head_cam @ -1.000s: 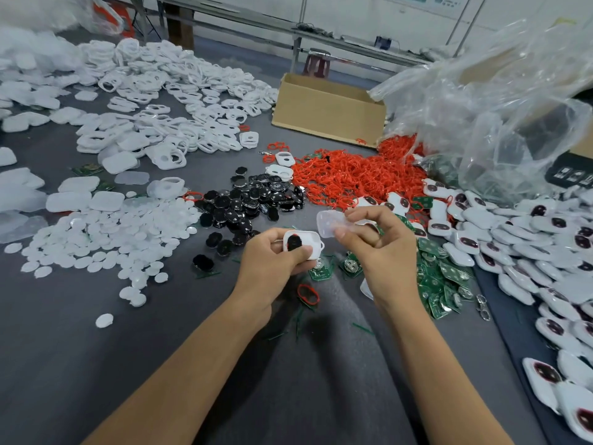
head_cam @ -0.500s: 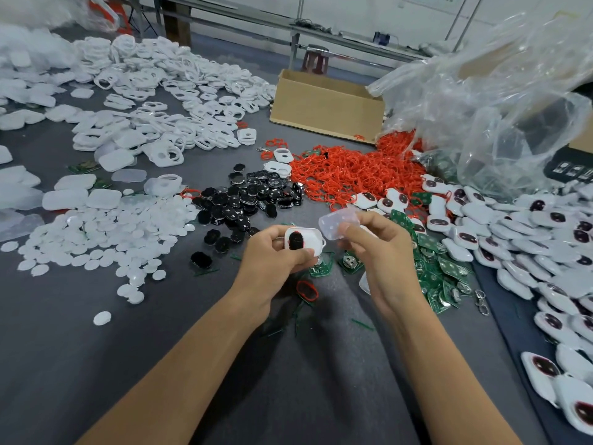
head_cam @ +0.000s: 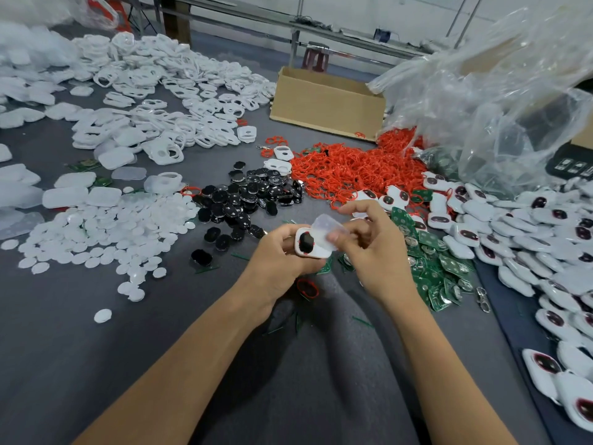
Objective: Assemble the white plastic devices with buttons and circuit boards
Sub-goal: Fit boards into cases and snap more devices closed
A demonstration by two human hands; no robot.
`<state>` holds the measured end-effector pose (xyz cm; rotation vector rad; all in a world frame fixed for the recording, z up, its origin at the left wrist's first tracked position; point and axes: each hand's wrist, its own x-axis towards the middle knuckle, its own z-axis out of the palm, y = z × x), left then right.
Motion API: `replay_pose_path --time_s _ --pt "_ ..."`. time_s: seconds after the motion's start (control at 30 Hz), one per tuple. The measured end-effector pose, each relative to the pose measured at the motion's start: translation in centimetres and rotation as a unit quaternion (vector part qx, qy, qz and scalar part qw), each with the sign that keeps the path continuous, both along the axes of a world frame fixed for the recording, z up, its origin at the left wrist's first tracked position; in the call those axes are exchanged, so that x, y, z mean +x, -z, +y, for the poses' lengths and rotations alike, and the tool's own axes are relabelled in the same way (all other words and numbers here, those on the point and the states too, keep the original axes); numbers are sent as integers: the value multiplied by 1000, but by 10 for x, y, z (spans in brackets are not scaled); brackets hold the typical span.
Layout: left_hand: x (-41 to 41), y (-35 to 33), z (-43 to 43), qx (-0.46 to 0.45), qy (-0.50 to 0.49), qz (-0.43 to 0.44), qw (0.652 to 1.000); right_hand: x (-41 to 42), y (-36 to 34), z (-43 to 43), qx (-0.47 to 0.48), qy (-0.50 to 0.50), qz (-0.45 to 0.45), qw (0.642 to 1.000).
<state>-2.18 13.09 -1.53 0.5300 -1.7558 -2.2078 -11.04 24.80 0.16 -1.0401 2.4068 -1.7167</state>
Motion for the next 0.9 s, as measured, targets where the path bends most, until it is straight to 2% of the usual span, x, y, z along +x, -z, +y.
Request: replay_pose_path --time_s 0.17,0.43,0.57,0.7,0.9 --pt "0 0 0 0 23 2 1000 3 -1 -1 28 -20 28 999" --pt "1 -1 1 -7 24 3 1000 3 -1 -3 16 -40 -14 999" --pt "2 -1 1 -11 27 1 1000 3 1 -3 21 -28 -1 999" --pt "2 -3 2 -8 25 -2 1000 2 5 -3 35 -2 48 998" --pt "-3 -6 3 86 8 -4 996 4 12 -5 87 28 179 980"
